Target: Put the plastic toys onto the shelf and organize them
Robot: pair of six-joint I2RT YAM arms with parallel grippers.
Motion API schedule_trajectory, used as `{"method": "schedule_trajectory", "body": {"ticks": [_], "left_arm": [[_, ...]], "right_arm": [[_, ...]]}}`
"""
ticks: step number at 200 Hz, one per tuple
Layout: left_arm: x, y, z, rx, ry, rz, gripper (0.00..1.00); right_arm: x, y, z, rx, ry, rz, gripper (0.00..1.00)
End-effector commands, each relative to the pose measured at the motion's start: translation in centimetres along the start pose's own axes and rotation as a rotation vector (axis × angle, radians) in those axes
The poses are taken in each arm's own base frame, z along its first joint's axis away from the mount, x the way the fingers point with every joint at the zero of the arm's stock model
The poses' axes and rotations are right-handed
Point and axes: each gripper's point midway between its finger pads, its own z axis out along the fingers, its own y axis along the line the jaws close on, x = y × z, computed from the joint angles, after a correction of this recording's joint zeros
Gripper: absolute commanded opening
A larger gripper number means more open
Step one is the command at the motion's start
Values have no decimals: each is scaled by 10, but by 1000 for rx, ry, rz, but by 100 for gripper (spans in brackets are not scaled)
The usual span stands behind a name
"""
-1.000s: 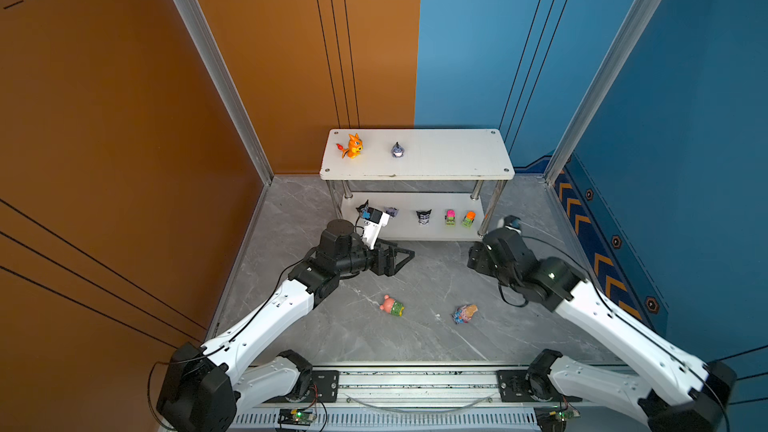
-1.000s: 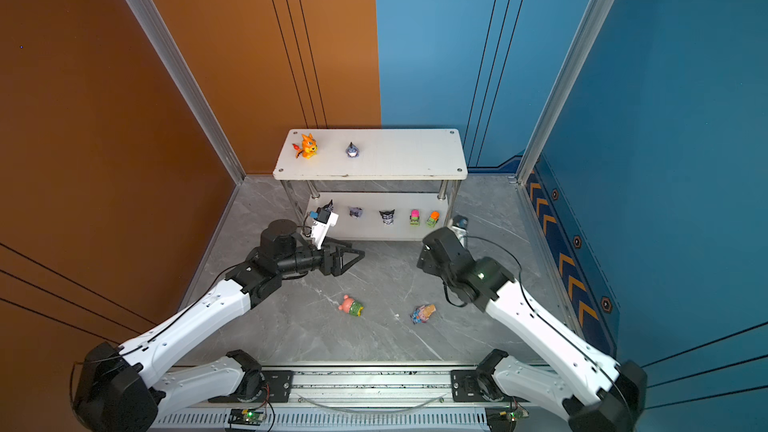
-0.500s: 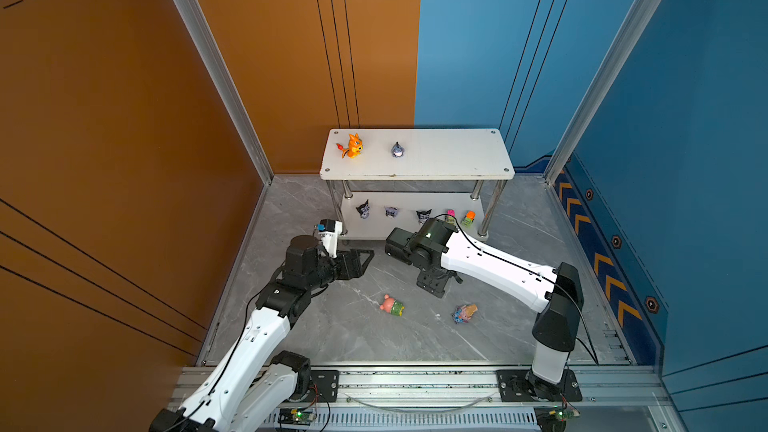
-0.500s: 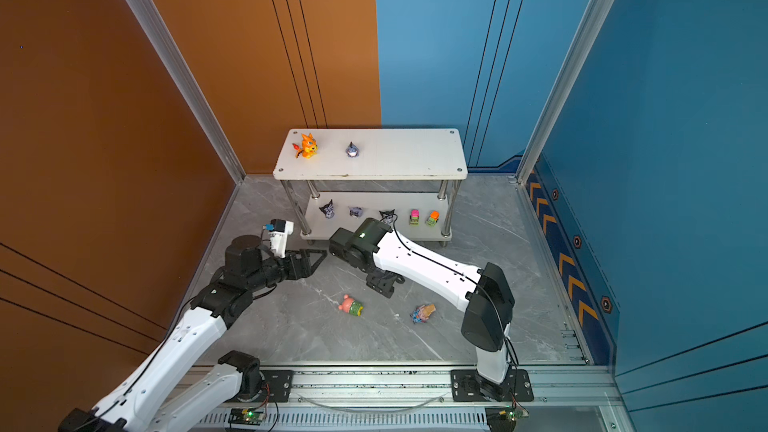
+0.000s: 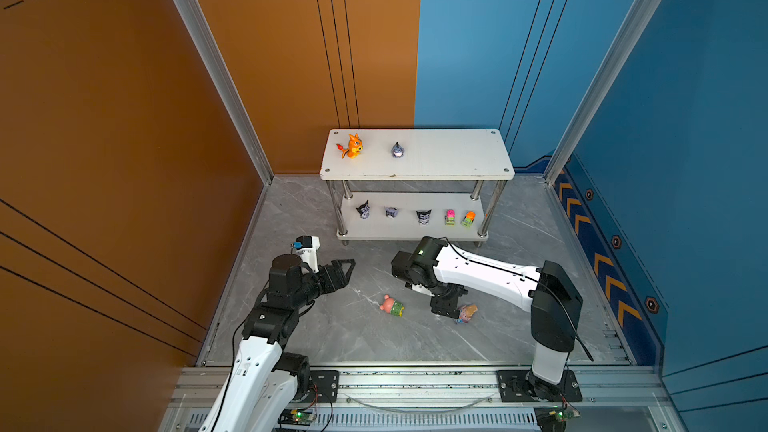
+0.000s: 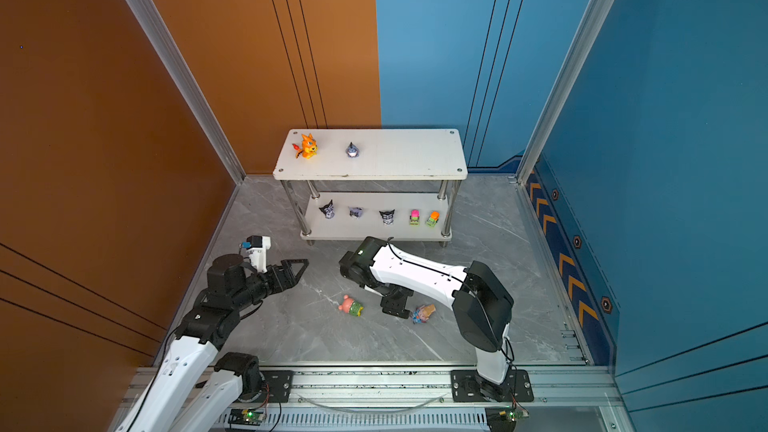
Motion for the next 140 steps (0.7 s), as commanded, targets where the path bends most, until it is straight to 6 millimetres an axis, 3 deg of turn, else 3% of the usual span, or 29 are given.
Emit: {"method": "schedule_trajectory", "body": {"ticks": [1,59,140], "left_arm": [[0,-4,-2,27,2,10,85],[-1,-7,-3,36,6,23,90],[-4,-10,-5,52,-7,34,90]], "right_arm": [[-12,11,20,-44,28,-42,83],[-11,7,43,-60,87,-27,86],[-7,29,74,-129,136,-34,87]]}}
